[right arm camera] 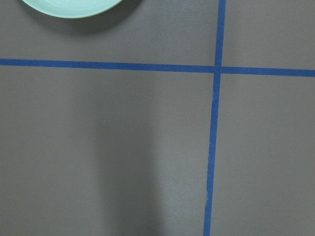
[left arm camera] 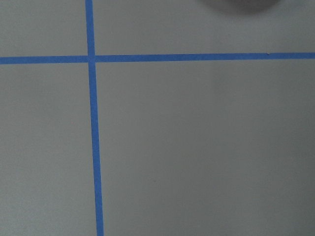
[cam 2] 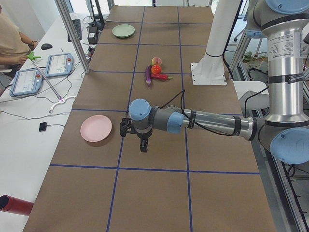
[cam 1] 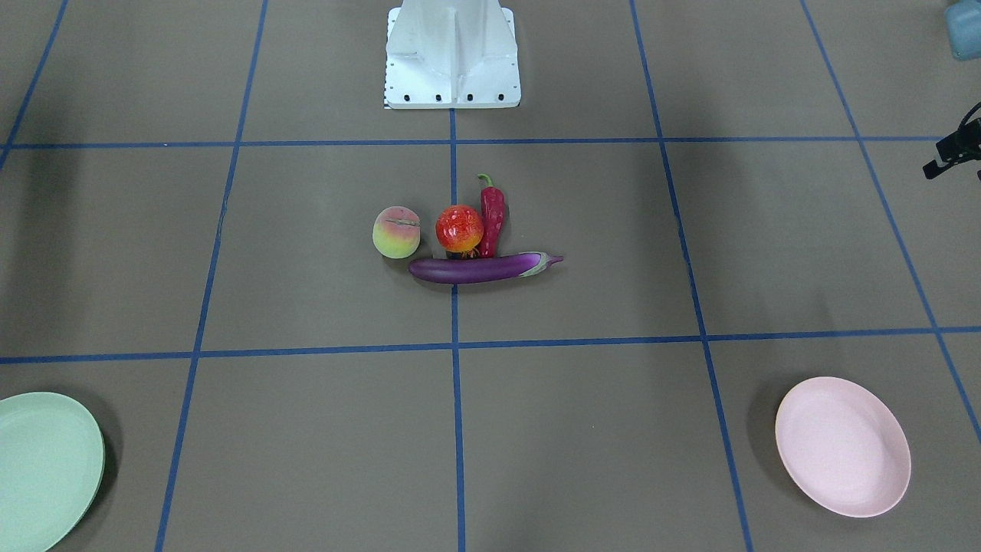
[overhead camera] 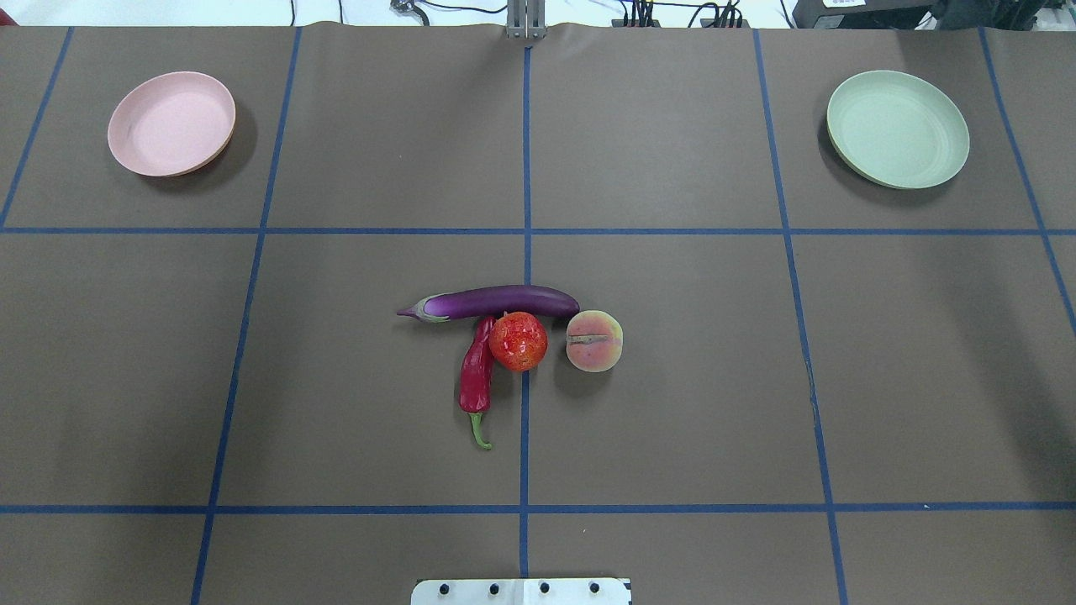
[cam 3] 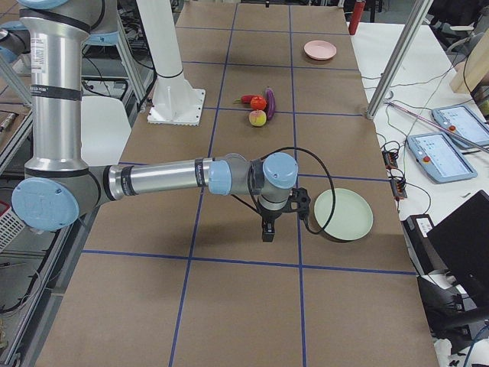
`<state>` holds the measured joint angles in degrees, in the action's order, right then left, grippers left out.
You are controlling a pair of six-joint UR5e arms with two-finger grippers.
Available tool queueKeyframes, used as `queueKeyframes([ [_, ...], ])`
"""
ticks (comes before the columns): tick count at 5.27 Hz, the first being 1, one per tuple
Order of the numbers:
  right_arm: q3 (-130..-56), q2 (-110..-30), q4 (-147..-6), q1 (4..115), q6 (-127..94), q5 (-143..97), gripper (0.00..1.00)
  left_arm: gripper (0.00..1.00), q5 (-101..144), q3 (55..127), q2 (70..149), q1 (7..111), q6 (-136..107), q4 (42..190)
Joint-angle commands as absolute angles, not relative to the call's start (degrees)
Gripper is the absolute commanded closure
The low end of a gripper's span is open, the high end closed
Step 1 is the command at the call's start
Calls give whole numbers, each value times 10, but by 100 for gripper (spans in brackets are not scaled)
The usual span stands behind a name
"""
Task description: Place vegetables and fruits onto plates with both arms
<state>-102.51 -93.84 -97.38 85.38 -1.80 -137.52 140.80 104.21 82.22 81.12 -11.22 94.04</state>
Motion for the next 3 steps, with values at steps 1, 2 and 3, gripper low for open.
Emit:
queueKeyframes([
  [1,-1022,-939,-974,853,-18,-1375,0,0,1407,1053,823,810,-113,940],
  [2,-1022,-939,-974,853,-18,-1375,0,0,1408,1056,819,811,-113,941],
  [3,-1022,-938,-974,853,-18,-1375,0,0,1408,1056,820,811,-113,941],
])
